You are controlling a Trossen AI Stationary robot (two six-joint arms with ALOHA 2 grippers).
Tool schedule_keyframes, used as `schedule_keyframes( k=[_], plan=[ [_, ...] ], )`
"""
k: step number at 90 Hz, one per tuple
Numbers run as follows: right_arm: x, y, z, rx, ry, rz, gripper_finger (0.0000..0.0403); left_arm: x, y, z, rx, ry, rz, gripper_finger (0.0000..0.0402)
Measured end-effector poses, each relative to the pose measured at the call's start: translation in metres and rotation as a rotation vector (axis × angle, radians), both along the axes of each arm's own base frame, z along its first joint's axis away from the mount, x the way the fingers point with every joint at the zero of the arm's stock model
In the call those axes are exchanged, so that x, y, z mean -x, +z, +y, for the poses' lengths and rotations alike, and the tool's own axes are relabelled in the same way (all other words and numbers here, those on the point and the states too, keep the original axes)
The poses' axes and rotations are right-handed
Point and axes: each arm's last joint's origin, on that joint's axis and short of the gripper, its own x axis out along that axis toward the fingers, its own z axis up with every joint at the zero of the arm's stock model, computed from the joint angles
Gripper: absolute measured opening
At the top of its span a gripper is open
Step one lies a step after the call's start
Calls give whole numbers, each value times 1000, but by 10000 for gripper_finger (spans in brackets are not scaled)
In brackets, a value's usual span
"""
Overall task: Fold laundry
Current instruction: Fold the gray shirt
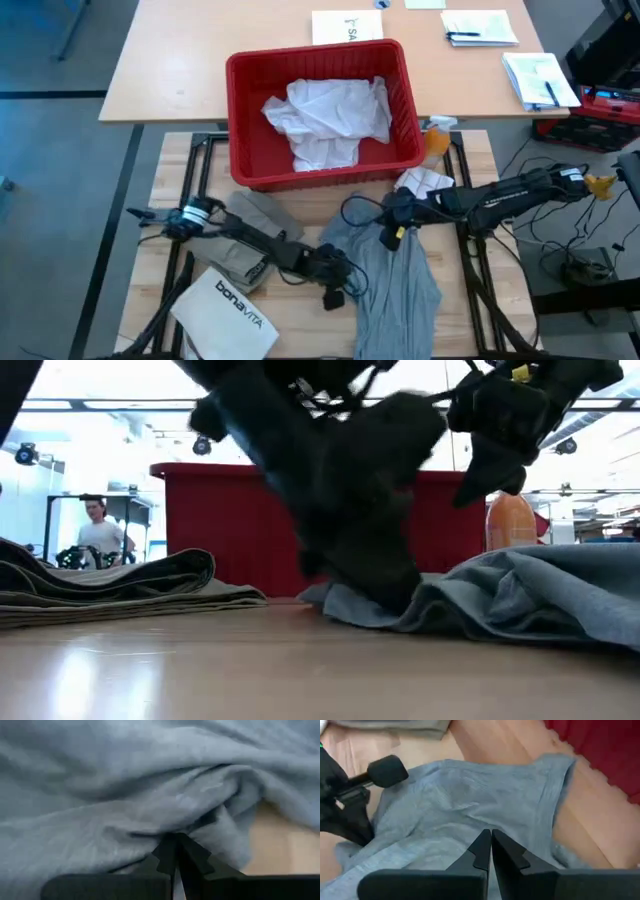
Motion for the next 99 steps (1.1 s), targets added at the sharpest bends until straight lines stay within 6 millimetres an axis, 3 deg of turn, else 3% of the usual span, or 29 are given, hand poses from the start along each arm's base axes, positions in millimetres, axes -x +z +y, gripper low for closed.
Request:
schedule_keyframes(
  k=[15, 34, 42, 58, 84, 99],
  plan=[
    [-2, -7, 3, -44, 113, 31, 0, 10, 10, -10, -17, 2, 123, 0],
    [-10, -50, 2, -23, 187, 172, 0, 23, 29, -7, -48, 36, 174, 0],
    [-17, -70, 3, -62, 190, 183, 0, 33, 29, -5, -71, 44, 248, 0],
    [-31, -91, 6, -111, 203, 177, 0, 45, 28, -4, -54, 55, 315, 0],
    [-36, -96, 4, -117, 166, 169, 0, 64, 19, -4, -8, 130, 393, 0],
    [-33, -85, 0, -110, 116, 127, 0, 88, 19, 4, 9, 220, 459, 0]
  ],
)
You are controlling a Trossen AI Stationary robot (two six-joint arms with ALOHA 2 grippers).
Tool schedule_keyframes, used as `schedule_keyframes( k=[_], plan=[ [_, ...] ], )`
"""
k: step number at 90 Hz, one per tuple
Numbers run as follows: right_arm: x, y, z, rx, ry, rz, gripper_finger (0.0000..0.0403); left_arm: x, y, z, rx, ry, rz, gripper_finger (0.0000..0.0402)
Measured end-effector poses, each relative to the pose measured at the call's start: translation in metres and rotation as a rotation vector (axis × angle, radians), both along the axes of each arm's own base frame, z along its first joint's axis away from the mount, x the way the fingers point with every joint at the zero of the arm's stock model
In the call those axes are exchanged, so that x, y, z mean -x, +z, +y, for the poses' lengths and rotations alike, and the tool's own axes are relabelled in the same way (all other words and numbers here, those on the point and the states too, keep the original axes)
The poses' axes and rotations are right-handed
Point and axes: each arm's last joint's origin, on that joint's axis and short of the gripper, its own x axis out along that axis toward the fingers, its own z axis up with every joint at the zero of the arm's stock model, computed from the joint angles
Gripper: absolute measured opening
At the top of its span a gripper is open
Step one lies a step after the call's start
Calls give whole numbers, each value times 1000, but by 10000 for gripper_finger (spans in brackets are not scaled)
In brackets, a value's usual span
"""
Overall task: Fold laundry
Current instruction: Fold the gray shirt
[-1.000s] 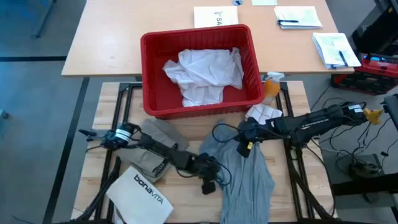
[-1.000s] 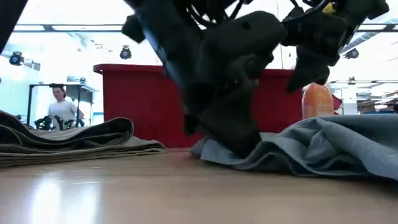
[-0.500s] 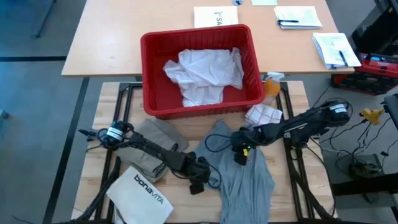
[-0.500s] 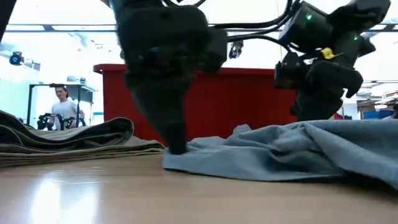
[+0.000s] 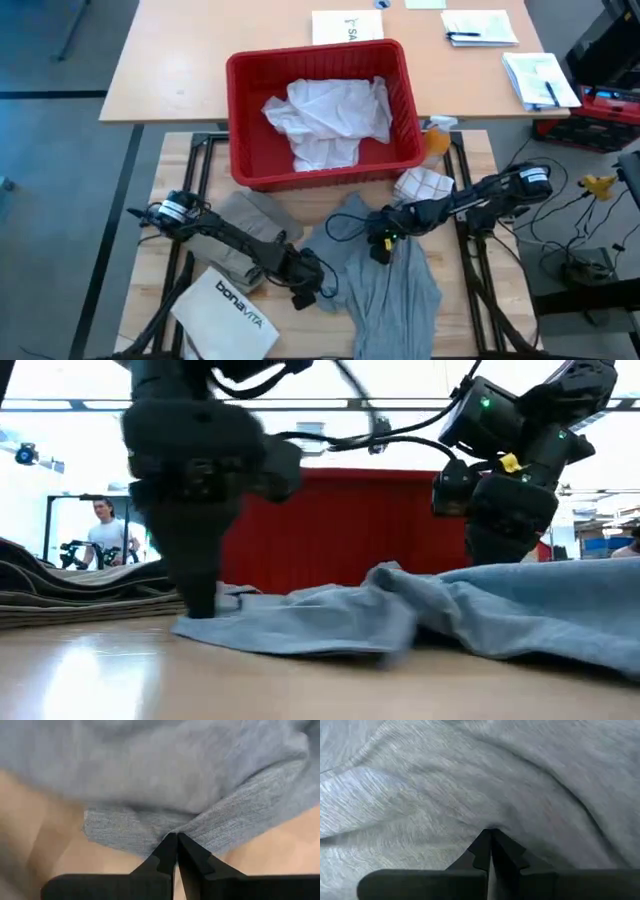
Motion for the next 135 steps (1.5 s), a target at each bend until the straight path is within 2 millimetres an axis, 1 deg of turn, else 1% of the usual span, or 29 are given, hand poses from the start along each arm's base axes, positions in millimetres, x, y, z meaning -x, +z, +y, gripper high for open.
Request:
schedule_keyframes(
  k=[10, 23, 36, 44, 52, 60, 68, 73, 87, 97, 111, 122, 135],
  plan=[
    [1, 21, -1, 6, -15, -97, 0, 20, 4, 8, 0, 56, 21, 0],
    [11, 47, -2, -4, -51, -196, 0, 46, 9, 17, 18, 142, 24, 0],
    [23, 65, -4, -21, -131, -246, 0, 74, 5, 20, 21, 206, 56, 0],
    [26, 71, -3, -30, -138, -276, 0, 83, 8, 21, 44, 233, 33, 0],
    [27, 71, -3, -33, -142, -269, 0, 81, 15, 20, 85, 233, -52, 0],
    [25, 70, -2, -36, -142, -266, 0, 69, 24, 16, 103, 188, -222, 0],
    [25, 67, 0, -35, -132, -250, 0, 55, 30, 12, 70, 122, -402, 0],
    [24, 66, 0, -34, -128, -250, 0, 50, 28, 11, 29, 126, -451, 0],
    [23, 63, 0, -22, -117, -234, 0, 48, -1, 12, -30, 192, -343, 0],
    [24, 60, 1, -25, -110, -204, 0, 46, -15, 10, 3, 240, -292, 0],
    [32, 56, 0, -27, -128, -118, 0, 49, -17, 3, 54, 240, -256, 0],
    [38, 57, 0, -32, -134, -90, 0, 60, -14, -1, 47, 253, -185, 0],
    [42, 59, 6, -51, -106, -72, 0, 76, -12, -1, -1, 287, -83, 0]
  ],
)
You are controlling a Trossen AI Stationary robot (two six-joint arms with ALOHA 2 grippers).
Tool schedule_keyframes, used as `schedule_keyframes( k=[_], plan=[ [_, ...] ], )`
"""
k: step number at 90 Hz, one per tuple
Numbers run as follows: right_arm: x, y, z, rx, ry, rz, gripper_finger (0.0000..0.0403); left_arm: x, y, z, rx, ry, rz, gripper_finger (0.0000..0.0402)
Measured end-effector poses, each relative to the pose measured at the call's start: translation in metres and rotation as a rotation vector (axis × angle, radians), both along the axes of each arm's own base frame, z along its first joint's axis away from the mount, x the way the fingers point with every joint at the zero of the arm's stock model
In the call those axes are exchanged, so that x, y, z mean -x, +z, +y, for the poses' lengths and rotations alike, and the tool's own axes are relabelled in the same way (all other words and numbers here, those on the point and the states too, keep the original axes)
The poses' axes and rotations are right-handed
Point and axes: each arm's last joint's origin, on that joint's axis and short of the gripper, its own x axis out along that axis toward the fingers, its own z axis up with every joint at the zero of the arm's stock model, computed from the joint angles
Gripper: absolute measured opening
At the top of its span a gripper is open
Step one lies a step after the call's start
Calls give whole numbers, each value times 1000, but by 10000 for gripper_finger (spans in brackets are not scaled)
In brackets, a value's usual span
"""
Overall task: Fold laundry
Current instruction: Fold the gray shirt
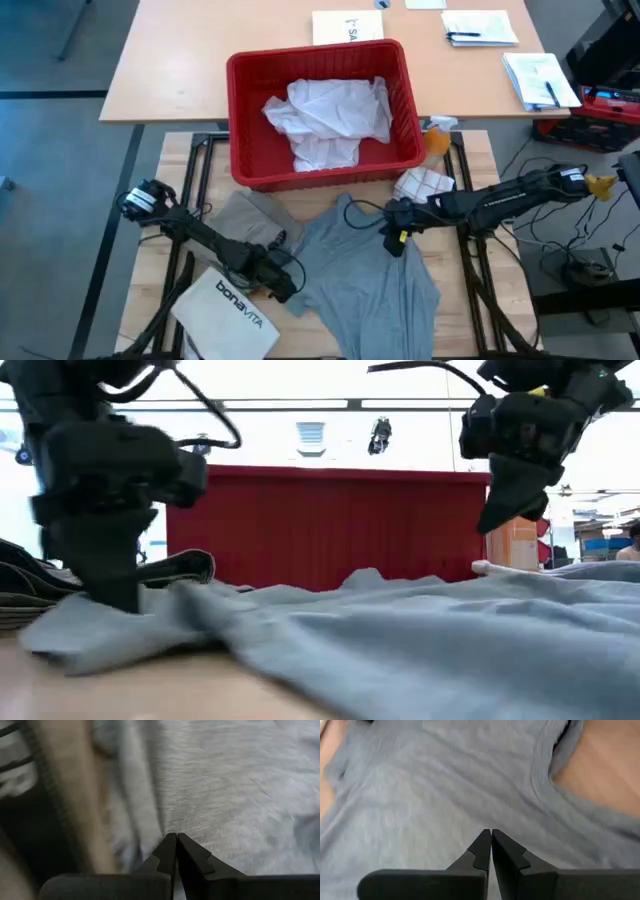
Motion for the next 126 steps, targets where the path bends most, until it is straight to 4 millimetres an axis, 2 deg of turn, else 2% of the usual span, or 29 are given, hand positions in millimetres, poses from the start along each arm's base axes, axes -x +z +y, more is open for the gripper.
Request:
schedule_keyframes(
  k=[13, 36, 49, 59, 66, 72, 77, 86, 95, 111, 119, 126],
  plan=[
    [2, 2, 9, -6, 8, -13, 0, 7, 2, 2, -17, 10, 43, 0],
    [9, 3, 32, -26, 41, -18, 0, 5, 9, 3, -6, 30, 7, 0],
    [20, 13, 45, -29, 27, -73, 0, -13, 34, -4, -16, 18, -135, 0],
    [27, 19, 60, -67, 187, -97, 0, -26, 52, -9, -48, -23, -242, 0],
    [32, 16, 69, -70, 250, -69, 0, -40, 69, -16, -71, -98, -391, 0],
    [35, 12, 70, -59, 165, -34, 0, -52, 81, -19, -91, -184, -503, 0],
    [37, 10, 67, -41, 56, -20, 2, -61, 87, -18, -101, -191, -547, 0],
    [36, 11, 62, -27, -54, -48, 26, -79, 94, -1, -134, -129, -566, 0],
    [33, 12, 53, -35, -164, -64, 77, -100, 90, 24, -189, -113, -552, 0],
    [31, 9, 35, -35, -360, -49, 180, -137, 63, 76, -261, -181, -456, 0],
    [34, 6, 27, -32, -483, -19, 208, -148, 52, 97, -239, -233, -417, 0],
    [36, 4, 21, -29, -564, 6, 219, -147, 40, 106, -204, -260, -335, 0]
  ],
)
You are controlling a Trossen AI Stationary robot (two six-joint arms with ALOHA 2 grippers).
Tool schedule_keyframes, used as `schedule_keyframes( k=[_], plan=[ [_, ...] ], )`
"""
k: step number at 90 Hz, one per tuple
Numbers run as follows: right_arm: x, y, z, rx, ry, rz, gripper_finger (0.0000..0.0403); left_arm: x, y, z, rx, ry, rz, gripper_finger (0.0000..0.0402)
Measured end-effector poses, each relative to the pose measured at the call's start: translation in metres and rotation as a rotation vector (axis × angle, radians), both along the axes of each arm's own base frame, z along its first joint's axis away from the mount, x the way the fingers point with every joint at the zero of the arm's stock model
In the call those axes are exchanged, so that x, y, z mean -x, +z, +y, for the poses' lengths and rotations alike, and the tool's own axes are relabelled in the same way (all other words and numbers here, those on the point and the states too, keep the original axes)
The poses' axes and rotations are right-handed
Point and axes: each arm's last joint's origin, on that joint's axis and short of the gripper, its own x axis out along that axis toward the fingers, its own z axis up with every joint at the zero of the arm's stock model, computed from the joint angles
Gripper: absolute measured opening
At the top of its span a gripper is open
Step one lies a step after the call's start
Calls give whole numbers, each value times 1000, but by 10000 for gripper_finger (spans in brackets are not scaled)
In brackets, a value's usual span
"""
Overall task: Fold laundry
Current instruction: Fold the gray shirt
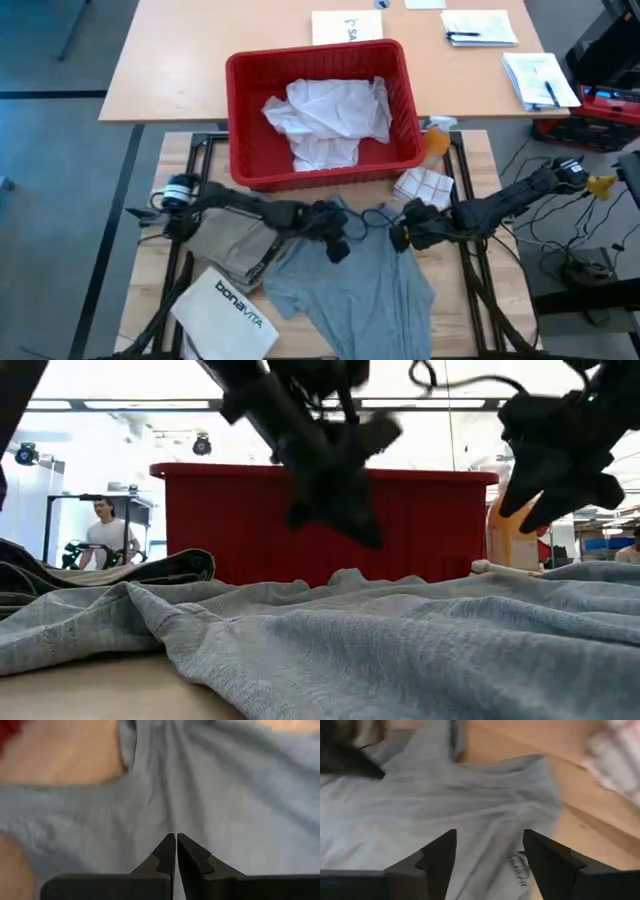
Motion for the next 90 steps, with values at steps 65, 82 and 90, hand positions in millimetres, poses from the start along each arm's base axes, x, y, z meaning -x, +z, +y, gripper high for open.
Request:
schedule_keyframes(
  k=[65, 82, 90],
  plan=[
    [-15, -32, 11, -228, 231, 265, 146, 68, -34, -3, -35, -99, 395, 0],
    [-16, -49, 14, -197, 173, 337, 171, 67, -34, -3, -36, -90, 380, 0],
    [-20, -47, 20, -190, 182, 280, 177, 66, -34, -3, -37, -91, 379, 0]
  ],
)
